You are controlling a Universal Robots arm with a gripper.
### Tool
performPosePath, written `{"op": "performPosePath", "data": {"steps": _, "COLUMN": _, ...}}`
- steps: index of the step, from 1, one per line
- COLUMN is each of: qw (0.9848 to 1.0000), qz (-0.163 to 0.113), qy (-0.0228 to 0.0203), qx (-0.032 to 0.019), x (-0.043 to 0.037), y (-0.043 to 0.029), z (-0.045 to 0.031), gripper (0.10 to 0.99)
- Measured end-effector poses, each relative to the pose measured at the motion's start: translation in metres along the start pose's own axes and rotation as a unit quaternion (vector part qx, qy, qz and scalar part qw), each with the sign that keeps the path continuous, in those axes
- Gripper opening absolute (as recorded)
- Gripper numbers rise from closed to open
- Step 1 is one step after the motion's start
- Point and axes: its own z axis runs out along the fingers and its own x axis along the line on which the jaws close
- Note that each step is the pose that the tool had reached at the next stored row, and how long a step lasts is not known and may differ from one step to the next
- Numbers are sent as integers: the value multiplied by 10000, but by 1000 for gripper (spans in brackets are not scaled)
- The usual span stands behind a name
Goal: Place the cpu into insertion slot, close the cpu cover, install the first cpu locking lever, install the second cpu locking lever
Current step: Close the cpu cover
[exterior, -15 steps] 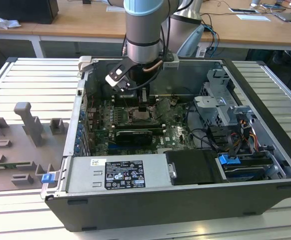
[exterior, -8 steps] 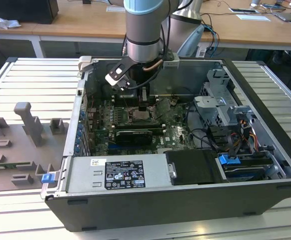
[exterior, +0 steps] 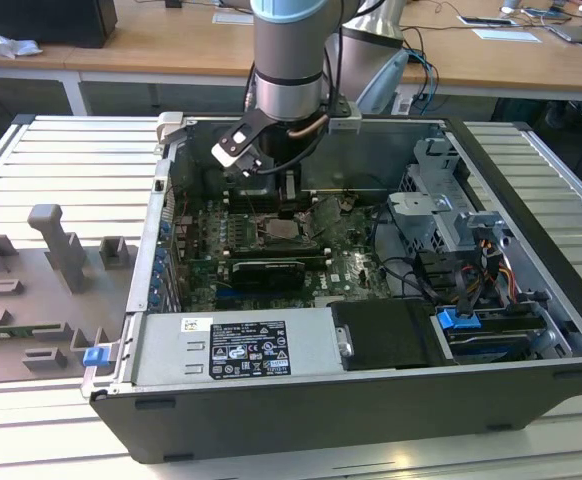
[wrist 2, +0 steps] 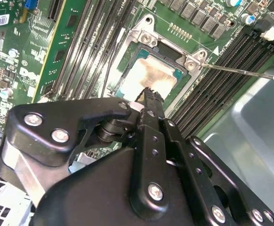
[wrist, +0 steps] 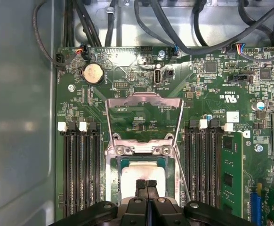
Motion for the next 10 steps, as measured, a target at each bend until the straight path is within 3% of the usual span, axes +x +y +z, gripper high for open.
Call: {"op": "performPosePath", "data": {"steps": 10, "qw": 10000, "qz": 0, "qy": 1, "qx": 0, "x": 1, "y": 2, "z": -34, "gripper": 106}}
